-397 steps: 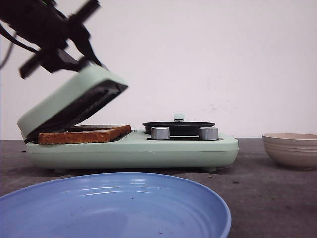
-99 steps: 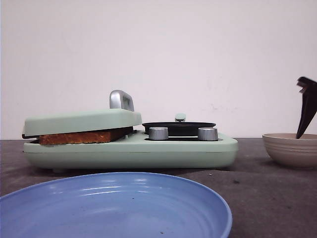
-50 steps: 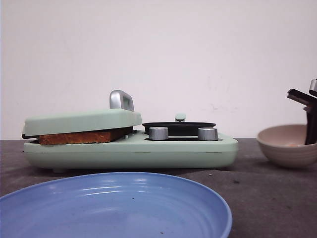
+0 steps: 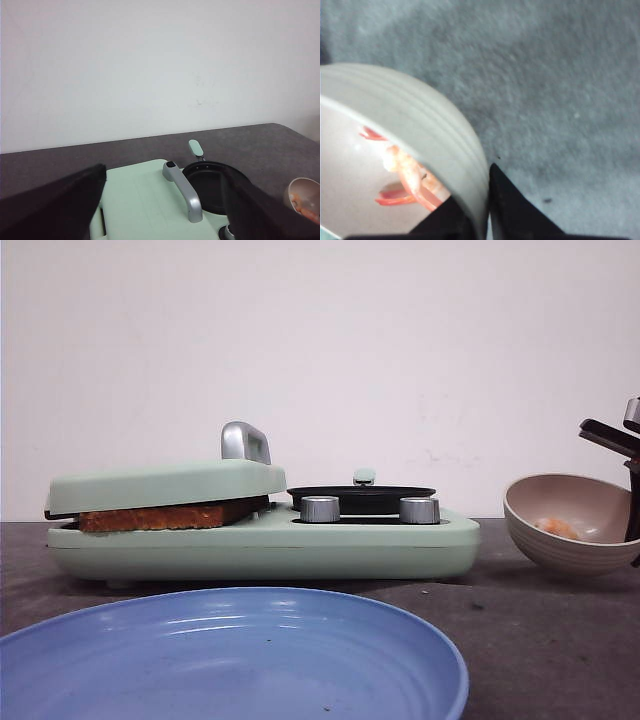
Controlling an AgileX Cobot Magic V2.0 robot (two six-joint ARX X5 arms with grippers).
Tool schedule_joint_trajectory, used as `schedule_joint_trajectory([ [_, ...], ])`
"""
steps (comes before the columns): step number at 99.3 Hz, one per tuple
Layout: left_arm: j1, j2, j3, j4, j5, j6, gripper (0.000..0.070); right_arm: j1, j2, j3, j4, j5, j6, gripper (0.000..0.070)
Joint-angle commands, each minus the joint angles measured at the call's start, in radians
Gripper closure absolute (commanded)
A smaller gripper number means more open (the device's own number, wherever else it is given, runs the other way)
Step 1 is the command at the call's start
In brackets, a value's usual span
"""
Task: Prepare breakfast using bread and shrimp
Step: 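Grasp the rim of the cream shrimp bowl with the right gripper, then lift the bowl over the frying pan and tip the shrimp in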
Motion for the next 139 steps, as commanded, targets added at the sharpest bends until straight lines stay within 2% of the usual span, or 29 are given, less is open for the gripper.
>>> schedule_joint_trajectory([
  [1, -0.004, 0.004, 0.006, 0.011, -0.003, 0.005, 0.0266, 0.002, 0.016, 0.015, 0.018, -0.008, 0.004, 0.0696],
  [20, -0.004, 0.004, 0.006, 0.011, -0.003, 0.005, 0.0266, -0.004, 0.0, 0.039, 0.071, -0.076, 0.008, 0.0696],
  [43, -0.004, 0.004, 0.006, 0.011, -0.003, 0.005, 0.0266, 0.04, -0.03, 0.173, 0.145, -0.162, 0.048, 0.0696],
  [56, -0.004, 0.004, 0.006, 0.01, -0.003, 0.005, 0.0266, 0.122, -0.03, 0.245, 0.207, -0.151, 0.056, 0.0696],
  [73, -0.004, 0.004, 0.006, 0.01, -0.003, 0.005, 0.0266, 0.269, -0.021, 0.254, 0.389, -0.021, 0.051, 0.0696],
  [85, -0.004, 0.004, 0.006, 0.01, -0.003, -0.003, 0.0266, 0.361, 0.008, 0.254, 0.475, 0.117, -0.066, 0.0696],
  [113, -0.004, 0.004, 0.006, -0.004, -0.002, -0.037, 0.0266, 0.508, 0.052, 0.25, 0.717, 0.46, -0.511, 0.0696],
  [124, -0.004, 0.004, 0.006, -0.029, -0.002, -0.036, 0.0266, 0.521, 0.071, 0.25, 0.809, 0.515, -0.618, 0.0696],
  [139, -0.004, 0.004, 0.006, -0.07, -0.003, -0.036, 0.0266, 0.525, 0.078, 0.25, 0.871, 0.544, -0.72, 0.0696],
])
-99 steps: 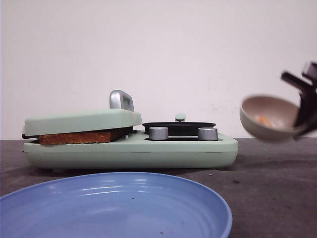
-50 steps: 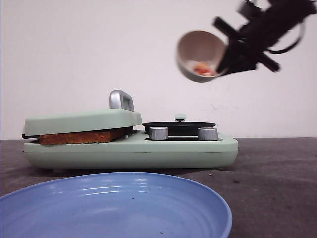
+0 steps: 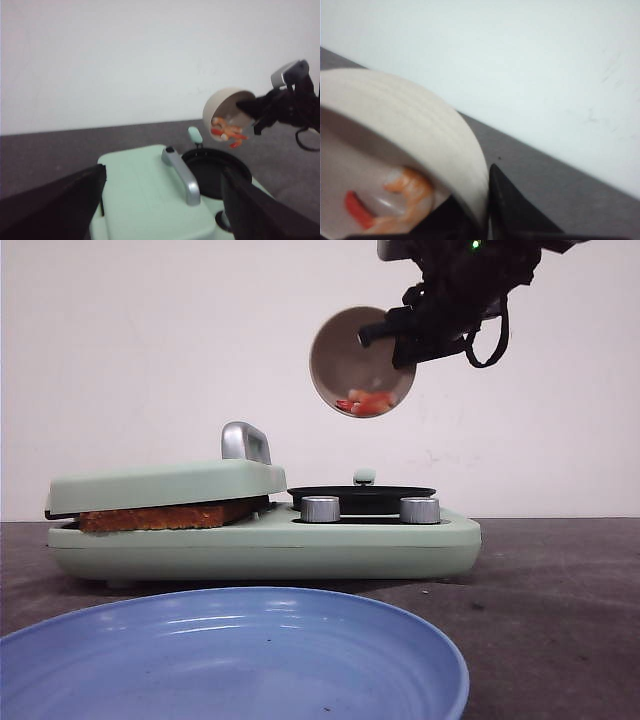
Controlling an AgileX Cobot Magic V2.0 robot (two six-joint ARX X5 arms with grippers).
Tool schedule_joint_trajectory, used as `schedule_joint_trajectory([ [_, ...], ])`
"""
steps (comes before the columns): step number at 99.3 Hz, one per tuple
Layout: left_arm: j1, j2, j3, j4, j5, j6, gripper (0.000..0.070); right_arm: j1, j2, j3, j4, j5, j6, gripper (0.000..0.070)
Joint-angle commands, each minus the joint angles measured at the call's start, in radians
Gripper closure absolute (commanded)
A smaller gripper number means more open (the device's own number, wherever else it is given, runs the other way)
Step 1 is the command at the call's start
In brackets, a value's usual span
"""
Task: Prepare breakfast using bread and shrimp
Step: 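Lift the bowl over the frying pan and tip the shrimp in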
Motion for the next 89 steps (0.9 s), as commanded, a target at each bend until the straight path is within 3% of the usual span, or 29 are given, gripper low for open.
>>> schedule_joint_trajectory([
  [1, -0.004, 0.004, 0.006, -0.002, -0.003, -0.004, 0.0266, 0.005, 0.018, 0.012, 0.039, 0.009, -0.113, 0.0696],
  [18, -0.004, 0.005, 0.006, -0.005, -0.003, -0.003, 0.0267, 0.005, 0.018, 0.012, 0.13, 0.021, -0.224, 0.0696],
  [52, -0.004, 0.005, 0.006, -0.004, -0.004, 0.004, 0.0267, 0.006, 0.018, 0.012, 0.215, 0.02, -0.248, 0.0696],
  [75, -0.004, 0.005, 0.006, -0.003, -0.003, 0.004, 0.0267, 0.006, 0.017, 0.013, 0.182, 0.023, -0.207, 0.0696],
  [89, -0.004, 0.005, 0.006, -0.002, -0.003, 0.003, 0.0267, 0.004, 0.003, 0.013, 0.053, 0.03, -0.06, 0.0696],
])
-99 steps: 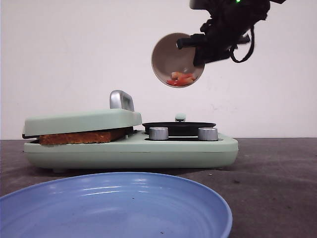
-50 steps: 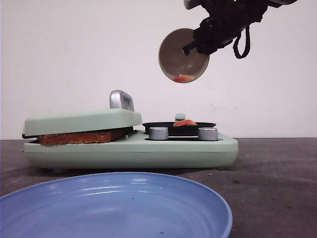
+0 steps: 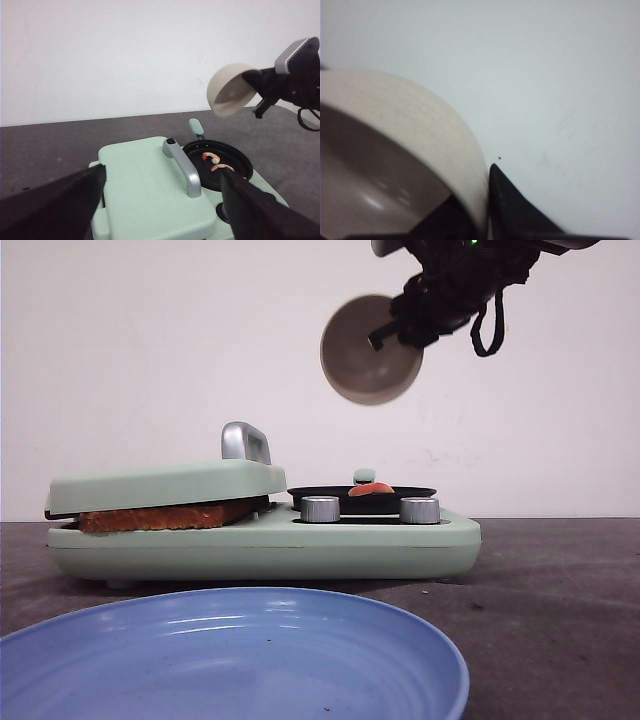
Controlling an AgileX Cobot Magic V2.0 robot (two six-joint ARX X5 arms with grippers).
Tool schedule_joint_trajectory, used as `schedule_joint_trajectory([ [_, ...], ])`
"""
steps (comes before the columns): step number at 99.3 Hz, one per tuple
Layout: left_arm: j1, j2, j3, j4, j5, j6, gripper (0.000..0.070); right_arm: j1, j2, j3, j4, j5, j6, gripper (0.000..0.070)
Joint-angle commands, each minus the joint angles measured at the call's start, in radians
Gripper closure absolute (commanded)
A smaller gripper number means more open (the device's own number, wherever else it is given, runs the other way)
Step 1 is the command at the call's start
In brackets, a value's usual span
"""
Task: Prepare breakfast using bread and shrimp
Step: 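Lift the bowl over the frying pan and tip the shrimp in, then carry the empty bowl back and set it on the table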
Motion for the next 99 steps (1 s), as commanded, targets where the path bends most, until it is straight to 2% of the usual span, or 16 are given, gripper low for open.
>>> schedule_joint_trajectory([
  [1, -0.004, 0.005, 0.006, 0.012, -0.003, 0.004, 0.0266, 0.003, -0.003, 0.013, -0.058, 0.004, 0.138, 0.0696],
  [10, -0.004, 0.005, 0.006, 0.013, -0.003, 0.004, 0.0266, -0.012, -0.036, 0.014, -0.192, 0.002, 0.28, 0.0696],
  [19, -0.004, 0.005, 0.006, 0.013, -0.003, 0.004, 0.0266, -0.032, -0.072, 0.014, -0.31, -0.008, 0.381, 0.0696],
  [29, -0.004, 0.005, 0.006, 0.015, -0.003, 0.004, 0.0266, -0.083, -0.126, 0.014, -0.446, -0.057, 0.489, 0.0696],
  [40, -0.004, 0.005, 0.006, 0.015, -0.003, 0.003, 0.0268, -0.171, -0.182, 0.014, -0.589, -0.171, 0.604, 0.0696],
  [52, -0.004, 0.005, 0.006, 0.017, -0.003, 0.0, 0.0268, -0.299, -0.207, 0.014, -0.775, -0.349, 0.697, 0.0696],
  [58, -0.004, 0.005, 0.006, 0.019, -0.003, 0.0, 0.0268, -0.365, -0.205, 0.014, -0.893, -0.426, 0.704, 0.0696],
  [65, -0.004, 0.005, 0.006, 0.018, -0.003, 0.0, 0.0268, -0.429, -0.19, 0.014, -1.015, -0.468, 0.674, 0.0696],
  [83, -0.004, 0.013, 0.006, 0.019, -0.003, 0.0, 0.0268, -0.531, -0.135, 0.013, -1.22, -0.467, 0.544, 0.0696],
  [99, -0.004, 0.026, 0.006, 0.019, -0.002, 0.0, 0.0268, -0.559, -0.078, 0.013, -1.264, -0.463, 0.517, 0.0696],
])
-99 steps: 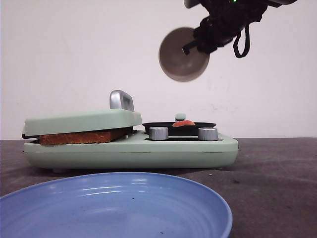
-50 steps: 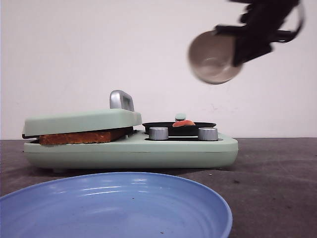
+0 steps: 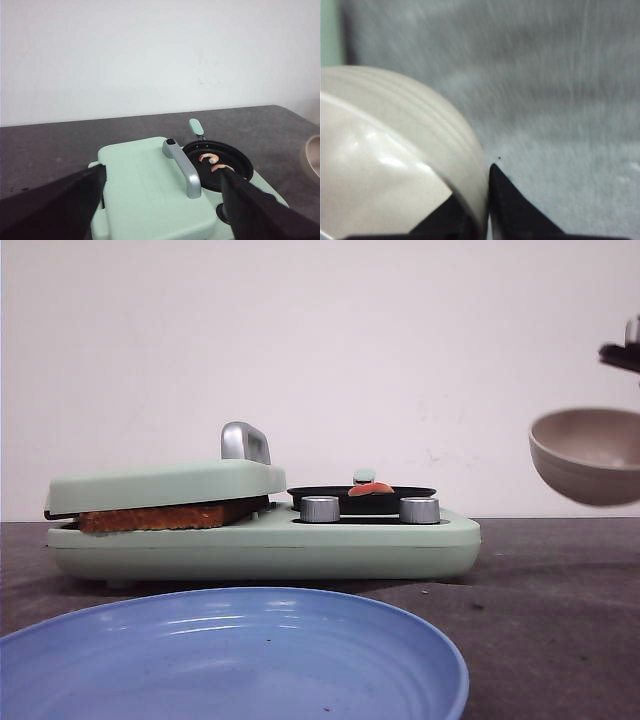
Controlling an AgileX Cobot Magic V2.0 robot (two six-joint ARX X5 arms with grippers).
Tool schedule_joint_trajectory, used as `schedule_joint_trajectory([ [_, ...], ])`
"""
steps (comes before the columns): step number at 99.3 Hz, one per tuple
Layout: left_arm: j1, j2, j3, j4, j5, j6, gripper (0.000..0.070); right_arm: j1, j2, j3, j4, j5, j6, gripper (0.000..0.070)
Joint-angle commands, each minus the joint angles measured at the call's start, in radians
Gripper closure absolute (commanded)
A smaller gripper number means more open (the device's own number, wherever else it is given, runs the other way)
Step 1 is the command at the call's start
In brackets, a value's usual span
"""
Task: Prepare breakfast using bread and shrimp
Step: 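Carry the empty bowl back and set it on the table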
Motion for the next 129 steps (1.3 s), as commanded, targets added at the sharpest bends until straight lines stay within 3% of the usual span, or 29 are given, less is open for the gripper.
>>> schedule_joint_trajectory([
  [1, -0.004, 0.007, 0.006, 0.011, -0.002, 0.0, 0.0268, -0.006, 0.038, 0.014, 0.005, -0.001, -0.034, 0.0696],
  [42, -0.004, 0.013, 0.006, 0.003, -0.002, 0.0, 0.0268, -0.007, 0.182, 0.014, 0.011, 0.023, -0.035, 0.0677],
  [46, -0.004, 0.013, 0.006, 0.003, -0.002, 0.0, 0.0268, -0.007, 0.187, 0.014, 0.016, 0.024, -0.037, 0.0617],
  [54, -0.004, 0.013, 0.006, 0.003, -0.002, 0.0, 0.0268, -0.007, 0.189, 0.014, 0.026, 0.026, -0.045, 0.0404],
  [58, -0.004, 0.013, 0.006, 0.003, -0.002, 0.0, 0.0268, -0.007, 0.187, 0.014, 0.029, 0.026, -0.048, 0.0368],
  [82, -0.004, 0.013, 0.006, 0.003, -0.002, 0.0, 0.0268, -0.018, 0.126, 0.054, -0.004, 0.019, -0.065, 0.0368],
  [108, -0.004, 0.013, 0.006, 0.0, 0.001, -0.024, 0.0268, -0.007, -0.097, 0.14, -0.04, 0.011, -0.068, 0.0369],
  [129, -0.004, 0.02, 0.006, 0.018, 0.036, -0.026, 0.0271, -0.001, -0.311, 0.145, 0.019, -0.103, -0.069, 0.037],
])
